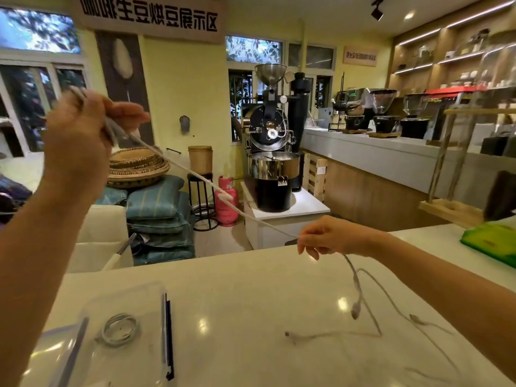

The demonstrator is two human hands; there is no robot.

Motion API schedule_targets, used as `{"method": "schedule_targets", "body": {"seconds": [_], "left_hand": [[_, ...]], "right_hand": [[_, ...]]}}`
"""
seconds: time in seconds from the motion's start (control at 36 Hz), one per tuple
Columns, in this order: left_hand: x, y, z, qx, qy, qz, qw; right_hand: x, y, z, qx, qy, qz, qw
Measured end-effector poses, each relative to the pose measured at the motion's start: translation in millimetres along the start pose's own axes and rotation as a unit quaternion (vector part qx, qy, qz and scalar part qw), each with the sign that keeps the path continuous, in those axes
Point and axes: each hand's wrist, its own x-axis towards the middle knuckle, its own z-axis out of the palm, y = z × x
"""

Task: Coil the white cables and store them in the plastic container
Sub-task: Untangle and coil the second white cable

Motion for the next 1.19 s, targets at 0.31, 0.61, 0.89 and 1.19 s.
{"method": "schedule_targets", "body": {"seconds": [0.31, 0.61, 0.89, 1.19], "left_hand": [[-86, -33, 45, 0.272, -0.210, 0.056, 0.937], [-113, -70, 75, 0.100, -0.237, -0.108, 0.960], [-124, -91, 80, 0.286, -0.169, -0.009, 0.943], [-133, -117, 56, 0.550, -0.217, 0.131, 0.796]], "right_hand": [[1, -22, -15, 0.160, -0.054, -0.043, 0.985], [18, -28, 9, 0.393, -0.105, -0.094, 0.909], [28, -32, 33, 0.396, -0.133, -0.091, 0.904], [27, -43, 19, 0.381, -0.104, -0.075, 0.916]]}}
